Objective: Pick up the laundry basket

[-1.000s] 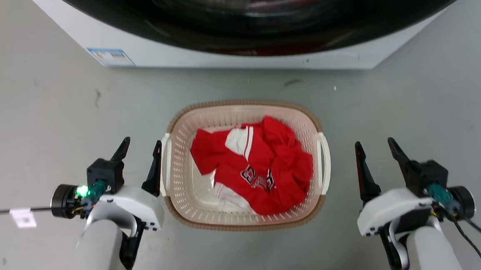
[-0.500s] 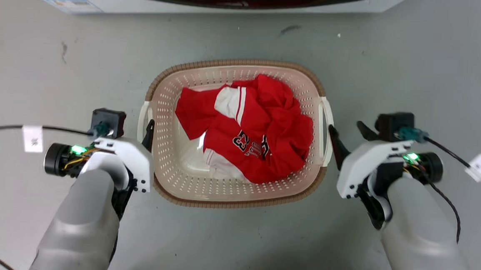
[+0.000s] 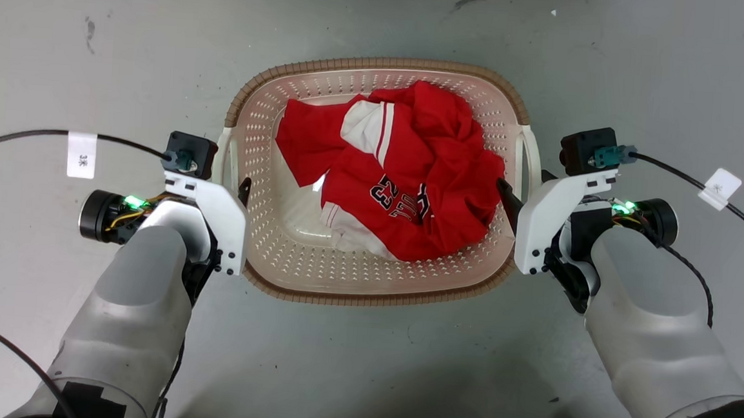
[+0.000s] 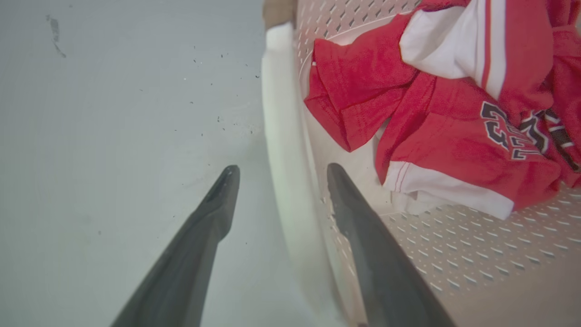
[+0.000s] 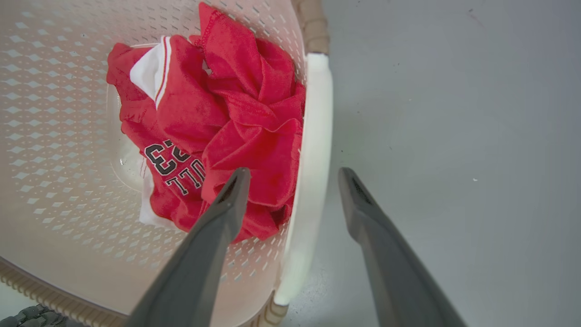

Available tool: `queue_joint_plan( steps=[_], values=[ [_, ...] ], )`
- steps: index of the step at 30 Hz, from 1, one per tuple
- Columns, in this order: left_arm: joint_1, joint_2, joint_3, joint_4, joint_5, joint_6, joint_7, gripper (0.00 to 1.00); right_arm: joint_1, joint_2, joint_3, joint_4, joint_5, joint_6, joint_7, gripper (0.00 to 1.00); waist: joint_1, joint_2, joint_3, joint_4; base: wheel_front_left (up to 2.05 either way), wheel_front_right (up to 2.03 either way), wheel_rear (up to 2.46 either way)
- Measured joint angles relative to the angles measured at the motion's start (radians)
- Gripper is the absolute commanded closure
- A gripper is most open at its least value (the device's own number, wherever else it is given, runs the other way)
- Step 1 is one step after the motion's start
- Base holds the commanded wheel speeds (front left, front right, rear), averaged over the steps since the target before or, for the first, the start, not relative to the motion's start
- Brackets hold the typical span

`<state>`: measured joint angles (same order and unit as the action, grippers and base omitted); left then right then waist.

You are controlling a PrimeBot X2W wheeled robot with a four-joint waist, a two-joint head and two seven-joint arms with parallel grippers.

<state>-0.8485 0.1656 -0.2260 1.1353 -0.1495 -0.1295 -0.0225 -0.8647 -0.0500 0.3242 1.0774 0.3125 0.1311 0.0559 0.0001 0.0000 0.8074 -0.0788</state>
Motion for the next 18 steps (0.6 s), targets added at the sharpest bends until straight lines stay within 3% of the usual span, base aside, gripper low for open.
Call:
queue_joint_plan(
  steps=[15, 16, 17, 18],
  values=[
    [-0.041, 0.035, -0.209, -0.013, -0.181, -0.001, 0.074, 0.0, -0.095, 0.0, 0.078, 0.138, 0.075, 0.0, 0.011, 0.0, 0.0, 0.0, 0.045, 0.025, 0.0, 0.0, 0.0],
    [-0.042, 0.038, -0.222, -0.015, -0.191, -0.001, 0.081, 0.46, -0.096, 0.0, 0.082, 0.142, 0.077, 0.0, 0.011, 0.25, 0.0, 0.0, 0.046, 0.025, 0.0, 0.0, 0.0],
    [-0.044, 0.039, -0.234, -0.017, -0.201, -0.001, 0.086, 0.82, -0.097, 0.0, 0.087, 0.146, 0.081, 0.0, 0.011, 0.94, -0.0001, 0.0, 0.047, 0.026, 0.0, 0.0, 0.0],
    [-0.044, 0.04, -0.26, -0.023, -0.228, -0.001, 0.097, 1.0, -0.097, 0.0, 0.102, 0.147, 0.093, 0.0, 0.012, 1.0, 0.0, 0.0, 0.048, 0.027, 0.0, 0.0, 0.0]
  ],
)
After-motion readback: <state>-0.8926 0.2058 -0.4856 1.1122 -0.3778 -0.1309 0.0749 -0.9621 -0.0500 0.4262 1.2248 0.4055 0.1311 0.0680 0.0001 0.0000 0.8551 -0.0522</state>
